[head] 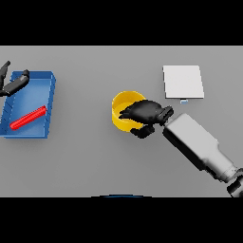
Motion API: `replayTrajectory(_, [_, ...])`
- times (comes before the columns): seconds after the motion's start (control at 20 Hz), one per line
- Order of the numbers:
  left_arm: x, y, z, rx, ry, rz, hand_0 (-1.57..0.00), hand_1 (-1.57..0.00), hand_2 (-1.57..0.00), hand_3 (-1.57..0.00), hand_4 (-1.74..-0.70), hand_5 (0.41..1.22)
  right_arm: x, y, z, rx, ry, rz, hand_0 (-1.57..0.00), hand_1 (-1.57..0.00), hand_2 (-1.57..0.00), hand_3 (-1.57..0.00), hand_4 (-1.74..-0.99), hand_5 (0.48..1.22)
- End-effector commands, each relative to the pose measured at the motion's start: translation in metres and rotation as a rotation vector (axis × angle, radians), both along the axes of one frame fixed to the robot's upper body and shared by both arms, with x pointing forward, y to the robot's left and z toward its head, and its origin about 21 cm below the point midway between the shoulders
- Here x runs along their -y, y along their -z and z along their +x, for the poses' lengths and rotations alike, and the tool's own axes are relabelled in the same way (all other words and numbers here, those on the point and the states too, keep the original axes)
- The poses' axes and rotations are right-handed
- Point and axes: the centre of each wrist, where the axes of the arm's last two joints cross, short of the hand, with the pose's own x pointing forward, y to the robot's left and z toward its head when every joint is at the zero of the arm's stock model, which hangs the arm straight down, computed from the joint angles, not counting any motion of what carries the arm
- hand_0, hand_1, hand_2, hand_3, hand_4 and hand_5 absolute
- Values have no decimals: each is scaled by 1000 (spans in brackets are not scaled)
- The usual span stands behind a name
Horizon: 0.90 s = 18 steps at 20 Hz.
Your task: Pick up the red beaker and tilt it to pour out 1 green nut into yellow bowl. Pick up the yellow bowl and place it on the metallic measuring scale.
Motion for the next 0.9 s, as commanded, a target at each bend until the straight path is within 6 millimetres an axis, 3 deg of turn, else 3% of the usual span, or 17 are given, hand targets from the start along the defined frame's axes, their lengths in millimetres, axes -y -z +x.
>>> replayTrajectory(0.0, [1,-1,1,3,5,5,1,1,1,1,-789,710,1,2,2,1,-4,3,-455,-407,-349,-322,-1363,957])
replayTrajectory(0.05, [-2,-2,2,5,2,1,1,1,1,1,-788,710,0,2,-1,-1,-6,8,-678,-640,-594,-572,-1435,1010])
replayTrajectory(0.2, [0,-1,1,6,6,-3,1,1,1,1,-787,707,2,1,-1,-15,-36,12,-1114,-1094,-1071,-882,-1578,1113])
replayTrajectory(0.35, [-1,-3,3,6,5,3,1,1,1,1,-784,711,1,-2,-1,-40,-17,4,-1337,-1327,-1246,-1066,-1658,1166])
replayTrajectory(0.5, [2,-2,2,8,14,-5,1,1,1,1,-785,712,2,-5,-1,-41,-4,-10,-1451,-1446,-1330,-1171,-1698,1193])
replayTrajectory(0.85, [0,-4,1,5,19,8,1,1,1,1,-771,707,11,-41,1,-18,12,16,-1546,-1545,-1459,-1160,-1732,1215])
